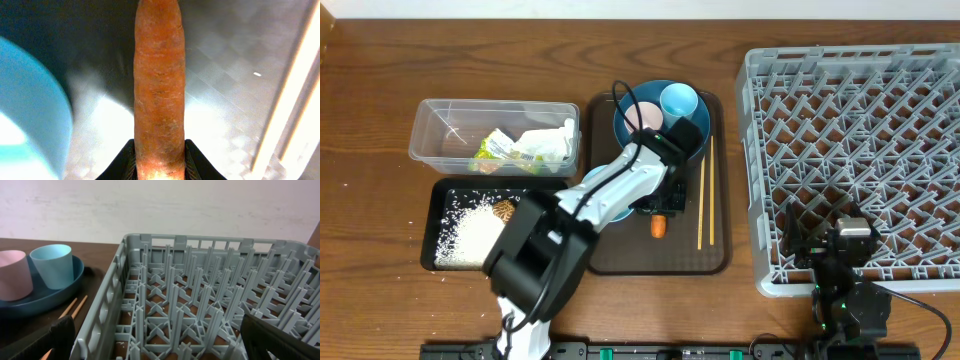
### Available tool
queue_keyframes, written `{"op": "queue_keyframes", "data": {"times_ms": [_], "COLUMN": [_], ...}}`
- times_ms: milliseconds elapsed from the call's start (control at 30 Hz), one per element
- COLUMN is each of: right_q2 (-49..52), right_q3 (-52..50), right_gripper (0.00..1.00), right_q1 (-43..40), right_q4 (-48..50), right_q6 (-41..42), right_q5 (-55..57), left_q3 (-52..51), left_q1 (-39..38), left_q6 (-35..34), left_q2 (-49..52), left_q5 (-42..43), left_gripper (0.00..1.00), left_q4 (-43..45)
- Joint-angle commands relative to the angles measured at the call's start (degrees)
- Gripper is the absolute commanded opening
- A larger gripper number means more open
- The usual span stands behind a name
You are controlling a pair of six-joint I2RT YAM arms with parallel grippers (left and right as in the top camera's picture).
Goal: Sort waste into correct bins and load items into the dishwasher rack
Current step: 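Lower the left gripper and grasp the orange carrot, then carry the carrot left and drop it onto the black tray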
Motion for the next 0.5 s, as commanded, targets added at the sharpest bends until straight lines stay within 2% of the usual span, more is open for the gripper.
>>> {"op": "queue_keyframes", "data": {"times_ms": [0,167,233,267,300,467], "right_q2": [-0.2,-0.2,-0.2,-0.2,-0.2,-0.2], "right_q3": [-0.1,-0.1,-0.1,-0.1,-0.1,-0.1], "right_gripper": [0.99,0.99,0.99,0.99,0.99,0.99], "right_q1": [-0.4,-0.4,-0.4,-0.4,-0.4,-0.4], "right_q4": [-0.2,-0.2,-0.2,-0.2,-0.2,-0.2], "right_q6": [-0.5,-0.5,-0.5,-0.5,-0.5,-0.5], "right_q5": [-0.3,-0.3,-0.3,-0.3,-0.3,-0.3], "left_q3": [1.6,1.6,1.6,1.6,1.6,1.6], "left_q1": [0.5,1.4,3.0,4.0,5.4,13.8], "left_q6": [0.4,1.3,1.4,1.4,1.4,1.9], "left_q2": [-4.9,-10.0,-12.3,-13.4,-14.5,-19.4], "left_q5": [0.3,0.3,0.3,0.3,0.3,0.2], "left_gripper": [0.24,0.24,0.19,0.13,0.13,0.13], "left_q4": [-0.9,-2.7,-3.9,-4.7,-5.4,-8.9]}}
